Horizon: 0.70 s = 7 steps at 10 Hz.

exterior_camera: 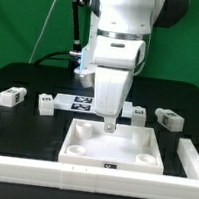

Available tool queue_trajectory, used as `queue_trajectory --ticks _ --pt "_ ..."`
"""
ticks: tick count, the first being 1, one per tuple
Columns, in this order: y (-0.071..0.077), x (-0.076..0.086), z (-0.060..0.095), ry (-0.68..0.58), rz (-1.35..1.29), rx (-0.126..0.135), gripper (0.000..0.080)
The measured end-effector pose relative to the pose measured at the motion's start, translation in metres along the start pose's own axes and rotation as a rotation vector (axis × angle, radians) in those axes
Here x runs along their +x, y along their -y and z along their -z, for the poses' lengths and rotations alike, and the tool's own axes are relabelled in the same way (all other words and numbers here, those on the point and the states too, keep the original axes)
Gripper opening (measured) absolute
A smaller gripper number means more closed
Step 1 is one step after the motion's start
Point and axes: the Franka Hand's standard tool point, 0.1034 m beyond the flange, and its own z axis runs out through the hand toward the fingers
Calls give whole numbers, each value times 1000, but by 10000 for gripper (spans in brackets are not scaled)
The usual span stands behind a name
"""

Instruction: Assemble one leg

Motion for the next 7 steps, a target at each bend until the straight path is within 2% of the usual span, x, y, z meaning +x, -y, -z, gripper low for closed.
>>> queue_trajectory --ticks 2,3,4,6,7 --pt "1 0 -1 1 11 -1 650" --pt "6 3 -5 4 81 -13 650" --pt "17 6 -11 14 134 -1 650" --pt "32 14 -21 7 173 -10 650" --pt "38 12 -28 8 171 7 650"
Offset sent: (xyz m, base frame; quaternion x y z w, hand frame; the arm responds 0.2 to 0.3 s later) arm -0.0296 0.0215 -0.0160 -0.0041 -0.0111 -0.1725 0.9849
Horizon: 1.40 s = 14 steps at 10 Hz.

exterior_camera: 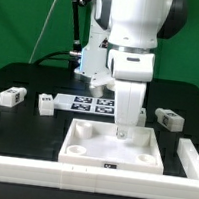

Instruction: Assemble one leg

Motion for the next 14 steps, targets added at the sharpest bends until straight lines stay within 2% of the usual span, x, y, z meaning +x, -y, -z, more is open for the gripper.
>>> queue_trajectory --ticks 2,4,5,6,7,8,9,10,11,14 --pt "6 -9 -11 -1 -18 22 650" --pt "7 -12 -14 -2 -43 28 650" --pt "5 -12 -12 -2 -64 25 561" --pt "6 -12 -13 -2 -65 26 426" --pt "6 -12 -14 -2 -65 27 426" --pt "6 -12 -14 -2 -65 27 242" --pt "6 -12 -14 -2 -65 28 107" --pt "5 -12 -14 -3 -65 24 107" --pt "5 -12 -13 -4 -65 20 52" --pt "4 -12 -13 -4 -65 19 52"
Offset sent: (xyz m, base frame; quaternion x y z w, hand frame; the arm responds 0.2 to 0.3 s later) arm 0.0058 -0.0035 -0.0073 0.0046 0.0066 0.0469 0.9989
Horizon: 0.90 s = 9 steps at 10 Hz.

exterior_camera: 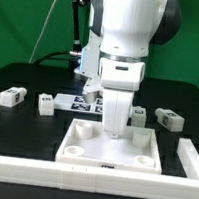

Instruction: Assemble one leg

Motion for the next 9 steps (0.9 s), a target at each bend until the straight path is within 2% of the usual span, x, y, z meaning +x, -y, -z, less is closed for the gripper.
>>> queue_trajectory --ticks 3,4,7,8,9 --pt "0 1 0 0 1 0 52" --pt "0 8 0 -2 10 -1 52" --pt "-9 45 0 -18 35 -3 52" --pt "-12 47 -1 -19 36 -4 52" --pt "-12 47 -2 -15 35 9 52"
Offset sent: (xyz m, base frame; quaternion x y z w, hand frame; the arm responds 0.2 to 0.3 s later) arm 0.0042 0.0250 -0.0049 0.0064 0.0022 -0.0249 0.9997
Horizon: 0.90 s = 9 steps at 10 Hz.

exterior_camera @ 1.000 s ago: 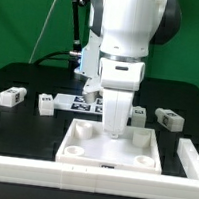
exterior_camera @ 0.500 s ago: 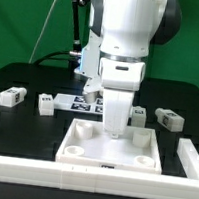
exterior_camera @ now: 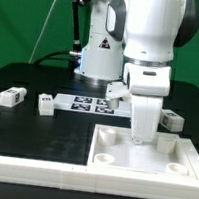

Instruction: Assemble one leg

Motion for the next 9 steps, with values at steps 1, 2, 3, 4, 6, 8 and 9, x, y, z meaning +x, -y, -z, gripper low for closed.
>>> queue_trajectory --ticks 1,2,3,4,6,8,9 --pt "0 0 0 5 0 14 53" --pt "0 0 0 6 -4 18 53" --pt "0 0 0 6 -7 17 53" --pt "0 -1 0 6 -8 17 53" --pt "0 -1 -1 6 -8 18 139" --pt "-1 -1 0 5 -9 14 504" --pt "-2 -1 0 5 -9 12 603"
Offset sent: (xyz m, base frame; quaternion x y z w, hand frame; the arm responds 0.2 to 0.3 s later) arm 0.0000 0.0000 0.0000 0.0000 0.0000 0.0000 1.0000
